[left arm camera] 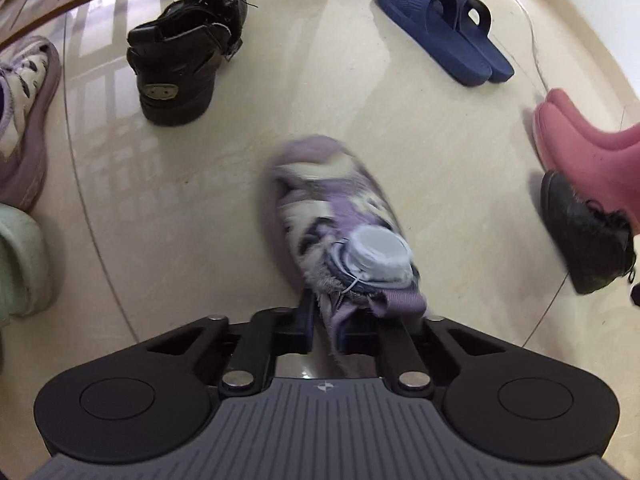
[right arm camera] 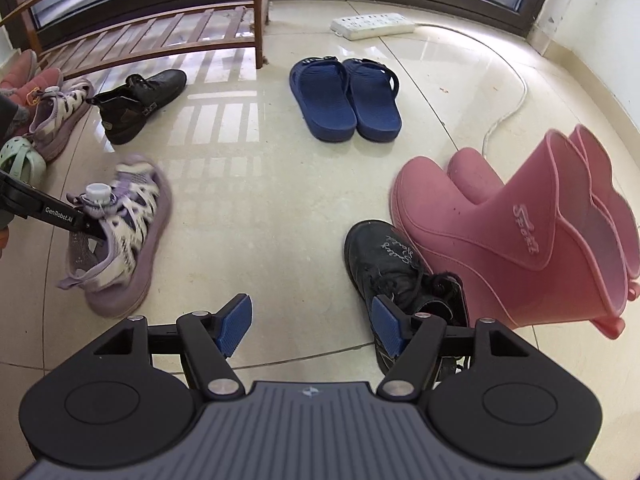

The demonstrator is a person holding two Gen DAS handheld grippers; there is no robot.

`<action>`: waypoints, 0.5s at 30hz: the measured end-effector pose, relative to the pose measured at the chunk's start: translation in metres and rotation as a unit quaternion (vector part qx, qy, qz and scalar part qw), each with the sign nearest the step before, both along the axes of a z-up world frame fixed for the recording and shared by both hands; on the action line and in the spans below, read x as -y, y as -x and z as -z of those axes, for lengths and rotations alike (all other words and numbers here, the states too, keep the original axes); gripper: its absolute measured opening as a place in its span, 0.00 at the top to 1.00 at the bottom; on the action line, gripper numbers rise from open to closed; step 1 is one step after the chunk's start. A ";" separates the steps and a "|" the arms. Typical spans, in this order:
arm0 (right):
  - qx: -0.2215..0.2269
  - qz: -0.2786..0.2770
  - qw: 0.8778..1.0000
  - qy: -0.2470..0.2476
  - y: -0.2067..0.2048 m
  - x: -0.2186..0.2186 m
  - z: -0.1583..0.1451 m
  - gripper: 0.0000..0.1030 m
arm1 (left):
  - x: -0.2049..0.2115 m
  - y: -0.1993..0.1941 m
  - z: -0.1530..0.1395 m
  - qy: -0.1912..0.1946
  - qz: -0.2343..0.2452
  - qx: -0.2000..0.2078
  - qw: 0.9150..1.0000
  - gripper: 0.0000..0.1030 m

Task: Organize scattered shoes
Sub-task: 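Grasp a lilac sandal with the left gripper and set it beside the navy slides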

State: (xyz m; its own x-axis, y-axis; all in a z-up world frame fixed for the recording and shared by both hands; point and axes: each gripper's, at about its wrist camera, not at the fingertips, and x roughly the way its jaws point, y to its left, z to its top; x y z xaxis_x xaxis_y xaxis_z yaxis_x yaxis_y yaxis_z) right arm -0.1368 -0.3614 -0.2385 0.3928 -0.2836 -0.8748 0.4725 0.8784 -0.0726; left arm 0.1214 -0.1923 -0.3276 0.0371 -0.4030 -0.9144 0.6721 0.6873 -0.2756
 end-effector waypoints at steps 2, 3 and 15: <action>0.001 0.003 1.000 0.000 0.002 0.003 0.001 0.29 | 0.004 -0.002 -0.003 0.011 -0.003 0.006 1.000 0.94; 0.002 0.003 1.000 0.000 0.002 0.004 0.001 0.29 | 0.006 -0.003 -0.004 0.013 -0.003 0.007 1.000 0.94; 0.017 0.024 1.000 0.012 0.001 0.035 -0.013 0.29 | 0.071 -0.061 -0.029 0.059 -0.134 0.002 0.989 0.94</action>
